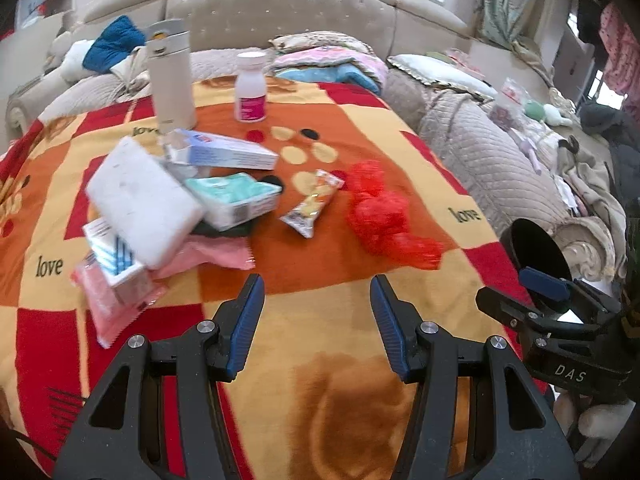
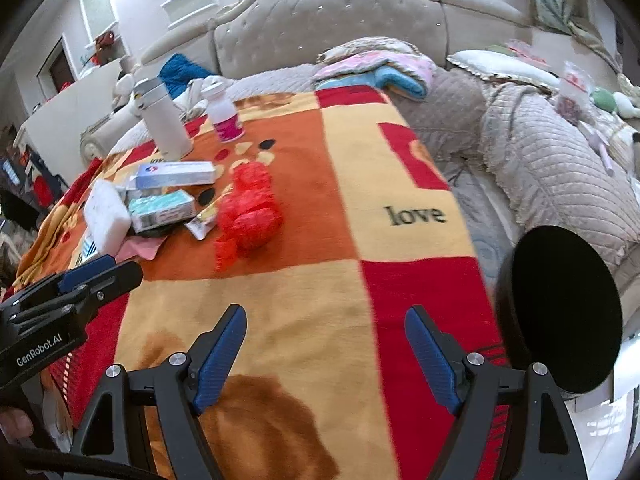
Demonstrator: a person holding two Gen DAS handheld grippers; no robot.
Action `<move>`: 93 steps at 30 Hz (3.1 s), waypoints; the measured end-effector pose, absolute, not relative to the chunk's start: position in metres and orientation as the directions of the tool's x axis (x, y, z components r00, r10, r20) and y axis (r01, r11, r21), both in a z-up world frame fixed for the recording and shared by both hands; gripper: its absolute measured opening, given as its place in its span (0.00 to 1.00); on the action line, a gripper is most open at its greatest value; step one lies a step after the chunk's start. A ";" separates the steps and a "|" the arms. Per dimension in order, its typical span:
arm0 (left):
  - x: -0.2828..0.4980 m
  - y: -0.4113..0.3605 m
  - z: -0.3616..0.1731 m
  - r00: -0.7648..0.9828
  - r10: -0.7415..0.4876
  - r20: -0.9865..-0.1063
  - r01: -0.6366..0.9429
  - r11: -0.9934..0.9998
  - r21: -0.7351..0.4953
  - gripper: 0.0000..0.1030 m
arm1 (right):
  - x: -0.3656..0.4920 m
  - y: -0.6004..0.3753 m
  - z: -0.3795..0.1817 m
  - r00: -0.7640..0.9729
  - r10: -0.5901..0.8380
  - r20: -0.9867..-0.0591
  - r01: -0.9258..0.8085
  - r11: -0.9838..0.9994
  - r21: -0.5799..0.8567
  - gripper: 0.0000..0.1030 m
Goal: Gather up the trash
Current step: 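Return both tools to the blanket above the remaining items, then grasp the white sponge with the left tool while the right tool grasps the red plastic bag, then carry the white sponge and red bag to the black bin and release both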
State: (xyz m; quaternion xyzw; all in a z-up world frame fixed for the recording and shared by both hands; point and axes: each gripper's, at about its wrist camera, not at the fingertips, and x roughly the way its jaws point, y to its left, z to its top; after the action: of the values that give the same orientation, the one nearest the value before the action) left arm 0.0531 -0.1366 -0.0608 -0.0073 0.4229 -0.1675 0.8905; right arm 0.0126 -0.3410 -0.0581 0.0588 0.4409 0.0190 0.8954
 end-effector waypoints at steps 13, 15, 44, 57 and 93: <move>0.075 -0.063 -0.060 0.581 -0.256 -0.773 0.174 0.966 -0.190 0.52 | 0.042 -0.307 -0.061 0.590 0.138 -0.795 -0.046 0.989 0.138 0.78; 0.081 -0.051 -0.060 0.575 -0.262 -0.775 0.154 0.965 -0.212 0.52 | 0.053 -0.306 -0.058 0.596 0.142 -0.790 -0.044 0.989 0.144 0.78; 0.148 -0.024 -0.058 0.605 -0.263 -0.752 -0.040 0.933 -0.359 0.56 | 0.109 -0.292 -0.068 0.568 0.189 -0.801 -0.067 0.981 0.184 0.78; 0.162 -0.032 -0.069 0.582 -0.311 -0.752 -0.016 0.920 -0.392 0.56 | 0.119 -0.285 -0.081 0.557 0.209 -0.804 -0.077 0.977 0.200 0.78; 0.079 -0.173 -0.024 0.537 -0.461 -0.706 0.330 0.886 -0.326 0.54 | 0.021 -0.383 -0.040 0.653 0.174 -0.737 -0.002 0.974 0.228 0.39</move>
State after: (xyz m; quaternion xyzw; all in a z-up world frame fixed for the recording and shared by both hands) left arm 0.0788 -0.1728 -0.0239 -0.0767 0.4243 -0.2264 0.8734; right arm 0.0207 -0.3826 -0.0399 0.1039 0.4138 0.0486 0.9031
